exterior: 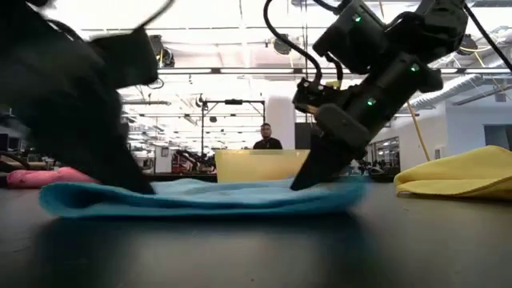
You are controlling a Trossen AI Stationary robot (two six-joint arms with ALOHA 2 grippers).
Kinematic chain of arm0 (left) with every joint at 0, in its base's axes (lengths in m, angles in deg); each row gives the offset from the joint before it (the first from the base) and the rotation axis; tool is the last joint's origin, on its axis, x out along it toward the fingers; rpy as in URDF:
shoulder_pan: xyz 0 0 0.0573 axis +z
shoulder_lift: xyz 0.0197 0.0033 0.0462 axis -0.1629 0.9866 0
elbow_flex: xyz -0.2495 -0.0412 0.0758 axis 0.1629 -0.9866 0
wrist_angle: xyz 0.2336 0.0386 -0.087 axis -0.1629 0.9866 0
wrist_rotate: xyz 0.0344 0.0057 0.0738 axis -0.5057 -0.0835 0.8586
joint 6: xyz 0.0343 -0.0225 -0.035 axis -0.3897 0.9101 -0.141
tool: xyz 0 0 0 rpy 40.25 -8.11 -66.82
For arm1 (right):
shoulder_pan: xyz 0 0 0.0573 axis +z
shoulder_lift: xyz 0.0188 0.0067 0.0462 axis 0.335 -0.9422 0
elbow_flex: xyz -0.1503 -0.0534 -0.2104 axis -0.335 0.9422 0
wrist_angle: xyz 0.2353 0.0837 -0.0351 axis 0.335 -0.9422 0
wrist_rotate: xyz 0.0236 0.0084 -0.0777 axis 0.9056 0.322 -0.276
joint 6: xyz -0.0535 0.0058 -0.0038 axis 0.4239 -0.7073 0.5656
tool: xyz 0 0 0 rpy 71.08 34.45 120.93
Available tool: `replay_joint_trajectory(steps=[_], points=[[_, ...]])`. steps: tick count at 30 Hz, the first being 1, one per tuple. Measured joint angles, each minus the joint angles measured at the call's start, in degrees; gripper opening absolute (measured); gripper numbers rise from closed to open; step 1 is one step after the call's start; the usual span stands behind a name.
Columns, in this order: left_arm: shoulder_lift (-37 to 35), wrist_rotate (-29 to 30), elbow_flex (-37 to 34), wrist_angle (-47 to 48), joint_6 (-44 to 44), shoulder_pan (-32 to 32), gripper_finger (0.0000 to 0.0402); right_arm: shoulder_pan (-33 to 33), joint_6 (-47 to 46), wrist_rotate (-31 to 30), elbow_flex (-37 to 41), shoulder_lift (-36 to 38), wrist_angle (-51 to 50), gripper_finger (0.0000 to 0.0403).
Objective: Fold microfiber towels
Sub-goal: Fold the blue towel
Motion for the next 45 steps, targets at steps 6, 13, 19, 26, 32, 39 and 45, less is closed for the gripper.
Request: replay_joint_trajectory(steps=[6,13,19,26,32,39,45], points=[[0.3,-3.7,-0.2,-14.5,-17.0,-4.1,0.0163,-1.7,5.4,5.8,0.0,-0.6,3.6,0.0066],[0.2,9.5,-0.1,-15.3,-20.9,-1.5,0.0163,1.0,9.3,5.9,0.1,4.9,5.2,0.0066],[0.2,17.4,-0.1,-5.8,-11.0,5.6,0.0163,3.5,12.7,7.9,0.0,3.5,6.7,0.0066],[0.2,17.2,-0.1,9.3,-0.6,13.9,0.0163,4.0,13.3,14.9,1.0,-1.9,7.4,0.0066],[0.1,17.4,-0.1,18.5,3.9,16.8,0.0163,5.9,17.0,22.4,1.0,-3.5,9.7,0.0066],[-1.4,15.7,0.1,19.0,2.0,17.3,0.0163,8.6,20.1,9.1,1.2,2.5,9.6,0.0066],[-3.0,15.3,0.2,15.1,-0.3,15.8,0.0163,7.1,13.2,-4.6,1.2,2.6,13.6,0.0066]])
